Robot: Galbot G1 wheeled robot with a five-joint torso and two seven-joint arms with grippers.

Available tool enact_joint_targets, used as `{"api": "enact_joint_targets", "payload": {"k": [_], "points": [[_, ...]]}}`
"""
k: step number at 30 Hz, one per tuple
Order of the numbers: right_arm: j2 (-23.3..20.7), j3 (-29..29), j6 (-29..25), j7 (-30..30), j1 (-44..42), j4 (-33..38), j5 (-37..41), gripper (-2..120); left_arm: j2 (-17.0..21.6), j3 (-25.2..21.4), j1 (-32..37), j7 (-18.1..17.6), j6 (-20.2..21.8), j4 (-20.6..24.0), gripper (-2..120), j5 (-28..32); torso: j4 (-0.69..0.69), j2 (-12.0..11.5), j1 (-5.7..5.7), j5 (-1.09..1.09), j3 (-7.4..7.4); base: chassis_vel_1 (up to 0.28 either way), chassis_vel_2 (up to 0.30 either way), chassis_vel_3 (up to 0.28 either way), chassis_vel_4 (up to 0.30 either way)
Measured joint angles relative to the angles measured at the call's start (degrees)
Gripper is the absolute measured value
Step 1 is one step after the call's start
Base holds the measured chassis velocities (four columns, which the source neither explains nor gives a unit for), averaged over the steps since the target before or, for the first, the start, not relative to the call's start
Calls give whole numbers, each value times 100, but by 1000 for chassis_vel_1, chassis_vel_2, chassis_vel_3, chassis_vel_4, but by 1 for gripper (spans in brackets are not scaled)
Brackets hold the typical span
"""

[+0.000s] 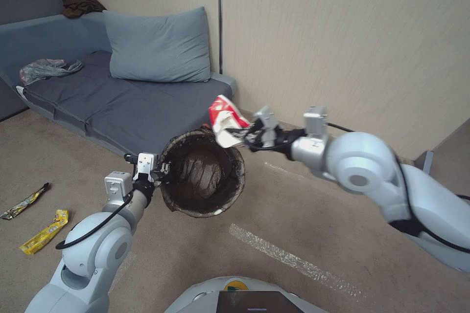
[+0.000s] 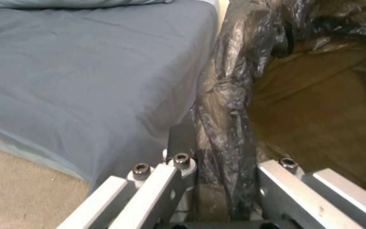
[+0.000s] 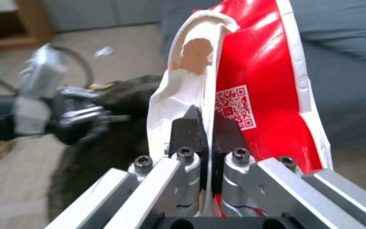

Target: Pick up the trash bin, then pick up the garbage from the floor and place it into the trash bin.

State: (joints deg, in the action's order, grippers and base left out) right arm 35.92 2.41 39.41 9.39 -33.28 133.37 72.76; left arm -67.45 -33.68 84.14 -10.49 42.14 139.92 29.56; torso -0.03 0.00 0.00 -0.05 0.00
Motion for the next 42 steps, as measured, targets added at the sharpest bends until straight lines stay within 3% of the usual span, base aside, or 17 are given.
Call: {"api": "enact_joint_targets", "payload": {"k": [1,2,4,15,21,29,42], "points": [[190,-664,-37,-20,486,-115,-22,0,-12,1,-26,6,0,-60,0,-19,0,0,0,4,0,0,0,0,0],[190,-664,-37,-20,486,-115,-22,0,-12,1,-26,6,0,-60,0,-19,0,0,0,4,0,0,0,0,0],[740,-1838,-6,140,1260,-386,-47,0,-28,-23,-53,24,0,-113,0,-39,3,0,0,3,1,0,0,0,0],[1393,-2817,47,264,1043,-1019,-640,0,-2,-142,-75,30,0,-121,0,-20,0,0,0,4,0,0,0,0,0],[1438,-2852,46,301,906,-1117,-696,0,-1,-140,-56,34,0,-78,0,-13,0,0,0,4,0,0,0,0,0],[1323,-2279,-620,418,469,-988,-419,33,-9,-198,-48,67,0,-16,0,15,0,0,0,5,-1,0,0,0,0],[1215,-1629,-976,301,-15,-757,-503,76,-27,-211,-67,78,0,-72,0,26,0,0,0,5,0,0,0,0,0]]}}
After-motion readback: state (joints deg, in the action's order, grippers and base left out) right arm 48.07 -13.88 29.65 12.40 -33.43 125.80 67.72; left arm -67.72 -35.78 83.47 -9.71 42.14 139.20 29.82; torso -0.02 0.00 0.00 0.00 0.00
